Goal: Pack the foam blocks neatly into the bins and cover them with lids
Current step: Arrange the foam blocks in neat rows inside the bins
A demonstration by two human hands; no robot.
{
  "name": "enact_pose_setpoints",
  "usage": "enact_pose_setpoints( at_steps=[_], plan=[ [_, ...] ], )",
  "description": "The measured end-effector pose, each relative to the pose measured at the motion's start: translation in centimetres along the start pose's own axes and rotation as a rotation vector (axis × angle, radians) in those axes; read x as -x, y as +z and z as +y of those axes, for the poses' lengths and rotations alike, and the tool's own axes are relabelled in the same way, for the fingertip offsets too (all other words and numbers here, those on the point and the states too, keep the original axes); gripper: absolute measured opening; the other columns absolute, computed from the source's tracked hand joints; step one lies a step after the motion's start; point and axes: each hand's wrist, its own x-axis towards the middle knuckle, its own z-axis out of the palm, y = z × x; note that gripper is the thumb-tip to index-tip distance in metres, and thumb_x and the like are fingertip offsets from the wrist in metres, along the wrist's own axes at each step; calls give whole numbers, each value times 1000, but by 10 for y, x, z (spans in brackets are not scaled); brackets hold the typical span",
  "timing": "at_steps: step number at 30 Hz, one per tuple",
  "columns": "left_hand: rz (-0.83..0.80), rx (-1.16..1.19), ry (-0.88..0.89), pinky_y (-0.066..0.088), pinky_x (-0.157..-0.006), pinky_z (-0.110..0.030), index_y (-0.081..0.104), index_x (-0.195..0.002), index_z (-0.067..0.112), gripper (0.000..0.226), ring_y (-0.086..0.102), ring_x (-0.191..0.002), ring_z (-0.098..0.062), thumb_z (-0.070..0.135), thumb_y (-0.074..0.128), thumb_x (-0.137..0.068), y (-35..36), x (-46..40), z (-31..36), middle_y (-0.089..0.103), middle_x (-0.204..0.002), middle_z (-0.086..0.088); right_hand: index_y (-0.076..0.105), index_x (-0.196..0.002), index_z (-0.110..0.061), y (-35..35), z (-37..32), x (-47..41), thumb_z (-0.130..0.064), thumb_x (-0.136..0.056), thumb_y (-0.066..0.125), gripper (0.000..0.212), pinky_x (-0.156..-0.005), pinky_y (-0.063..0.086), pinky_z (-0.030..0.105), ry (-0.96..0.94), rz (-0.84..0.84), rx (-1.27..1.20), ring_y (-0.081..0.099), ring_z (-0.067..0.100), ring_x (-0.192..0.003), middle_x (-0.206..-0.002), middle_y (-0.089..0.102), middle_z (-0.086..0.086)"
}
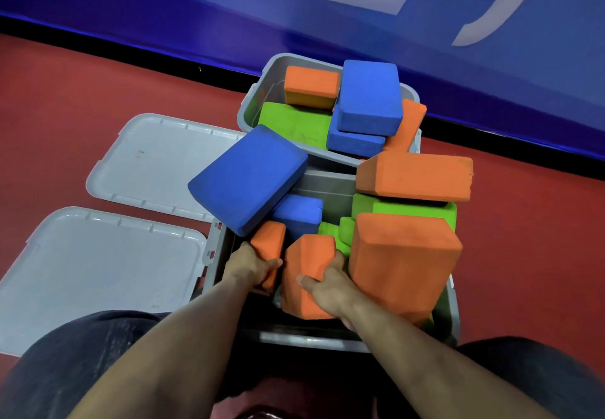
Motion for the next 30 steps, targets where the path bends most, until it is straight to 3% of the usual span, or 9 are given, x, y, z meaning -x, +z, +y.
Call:
enact_pose_setpoints(
  at_steps=[6,9,14,18,24,30],
  plan=[
    [-5,-70,-31,48,-82,-33,55,-126,8,77,65,-110,-28,56,82,-72,-2,7,-11,67,-122,-9,-11,-158,-6,3,4,-9,-46,-95,65,107,-118,32,34,15,-11,10,40,26,-142,-160,34,14],
    [-26,-65,-68,52,-89,-34,53,-130,8,86,65,-111,-27,59,83,-69,1,13,-24,67,-124,-9,-7,-156,-5,10,1,-14,-51,-90,69,110,-114,40,41,29,-6,12,47,28,-136,-154,41,16],
    [-47,-94,-70,49,-97,-35,43,-138,6,94,61,-120,-28,58,82,-71,4,23,-33,62,-132,-11,-10,-155,1,25,-4,-18,-55,-86,71,121,-120,29,41,30,13,12,34,29,-146,-162,25,18],
    [-67,-126,-35,49,-95,-34,47,-135,9,87,62,-118,-26,58,81,-71,6,21,-36,63,-129,-9,-11,-156,0,34,-6,-22,-55,-87,70,121,-123,23,40,26,10,-4,27,27,-150,-166,16,15],
    [-115,-34,-29,47,-93,-34,47,-136,10,83,60,-117,-26,52,83,-74,3,9,-37,62,-130,-8,-10,-157,1,36,-10,-38,-57,-82,76,128,-122,26,41,11,-2,-62,29,27,-149,-166,19,12],
    [-90,-46,-41,49,-82,-29,57,-126,9,67,66,-107,-26,44,83,-75,2,8,-40,68,-118,-8,9,-158,-1,42,-13,-45,-52,-77,82,120,-117,37,42,15,1,-87,38,25,-143,-161,28,9]
  ],
)
